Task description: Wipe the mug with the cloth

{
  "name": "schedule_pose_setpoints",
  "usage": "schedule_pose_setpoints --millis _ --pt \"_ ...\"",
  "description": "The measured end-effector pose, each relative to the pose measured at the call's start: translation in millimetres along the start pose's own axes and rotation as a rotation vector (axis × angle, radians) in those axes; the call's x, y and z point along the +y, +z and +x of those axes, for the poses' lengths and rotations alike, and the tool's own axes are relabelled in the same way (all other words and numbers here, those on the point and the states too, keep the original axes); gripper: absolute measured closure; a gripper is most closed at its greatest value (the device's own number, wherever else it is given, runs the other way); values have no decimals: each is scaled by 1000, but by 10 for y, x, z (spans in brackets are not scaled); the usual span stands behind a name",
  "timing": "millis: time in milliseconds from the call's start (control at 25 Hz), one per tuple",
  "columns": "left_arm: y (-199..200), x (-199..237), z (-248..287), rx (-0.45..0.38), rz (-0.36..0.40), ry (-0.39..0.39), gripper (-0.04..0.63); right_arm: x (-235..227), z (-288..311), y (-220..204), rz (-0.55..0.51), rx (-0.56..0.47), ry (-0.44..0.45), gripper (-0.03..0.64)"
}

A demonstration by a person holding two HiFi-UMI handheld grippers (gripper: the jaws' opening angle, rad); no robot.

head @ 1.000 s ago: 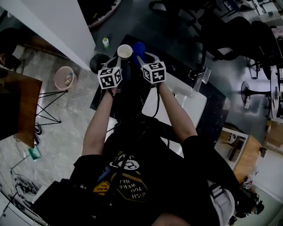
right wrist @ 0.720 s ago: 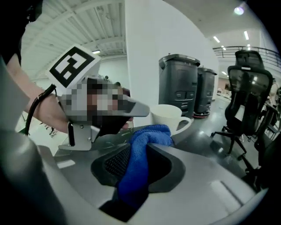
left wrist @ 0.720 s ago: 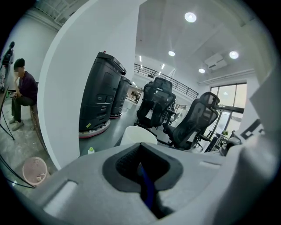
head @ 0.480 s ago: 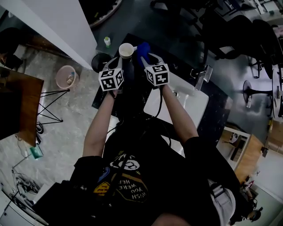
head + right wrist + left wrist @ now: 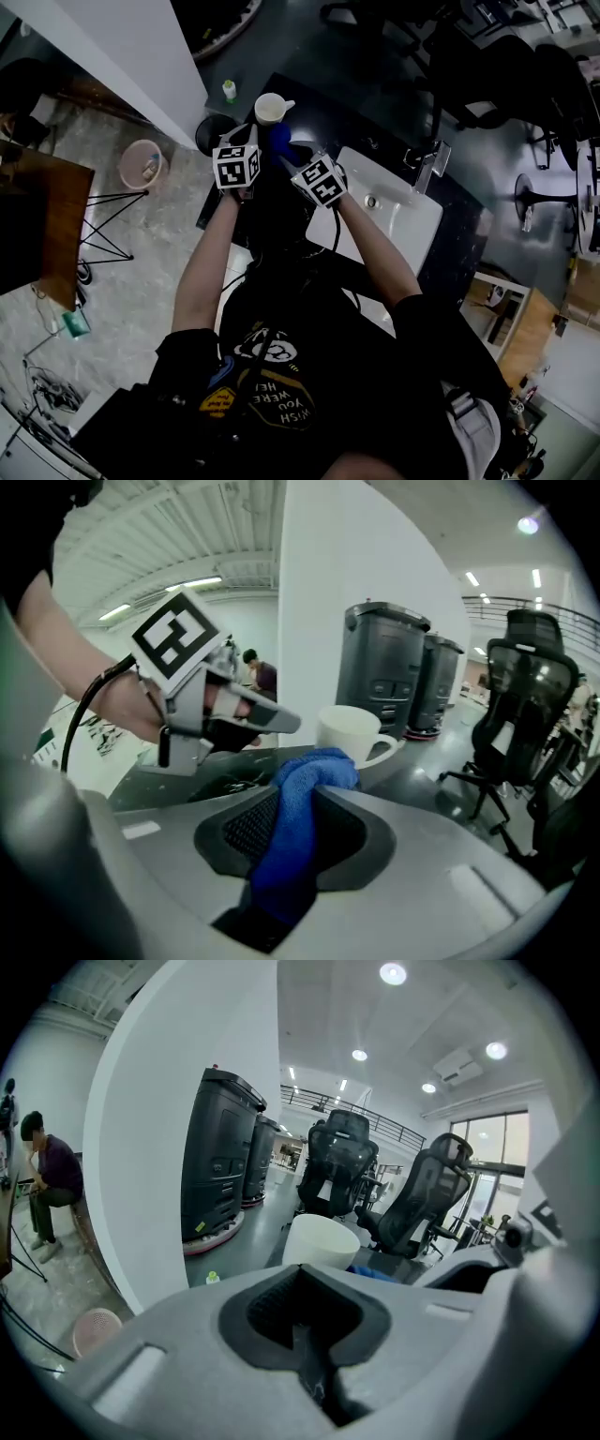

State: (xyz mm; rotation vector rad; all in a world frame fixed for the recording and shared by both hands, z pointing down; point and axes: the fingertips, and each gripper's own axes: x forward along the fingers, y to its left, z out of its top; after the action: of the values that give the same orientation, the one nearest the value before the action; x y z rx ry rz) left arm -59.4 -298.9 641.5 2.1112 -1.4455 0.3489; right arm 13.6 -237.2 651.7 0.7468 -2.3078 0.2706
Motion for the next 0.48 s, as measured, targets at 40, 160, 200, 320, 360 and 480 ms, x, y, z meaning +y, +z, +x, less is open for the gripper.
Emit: schedule_pose_setpoints --millis 40,160,200,320,360,480 --pt "4 10 -12 -3 -2 1 591 -164 -54 30 40 -25 -56 506" --pt "6 24 -18 -2 -9 5 591 -879 -302 234 279 -136 -271 506" --pt "-1 19 -12 1 -9 6 591 -1059 -361 301 327 -157 -322 506" --pt "-8 -5 -6 7 -8 6 591 -1154 -249 420 288 -121 -328 506" --pt "-5 -22 -3 7 -6 4 591 -1061 -149 419 250 -92 -292 506" --pt "-6 -83 -6 6 -6 -6 591 -550 80 277 131 -1 -149 506"
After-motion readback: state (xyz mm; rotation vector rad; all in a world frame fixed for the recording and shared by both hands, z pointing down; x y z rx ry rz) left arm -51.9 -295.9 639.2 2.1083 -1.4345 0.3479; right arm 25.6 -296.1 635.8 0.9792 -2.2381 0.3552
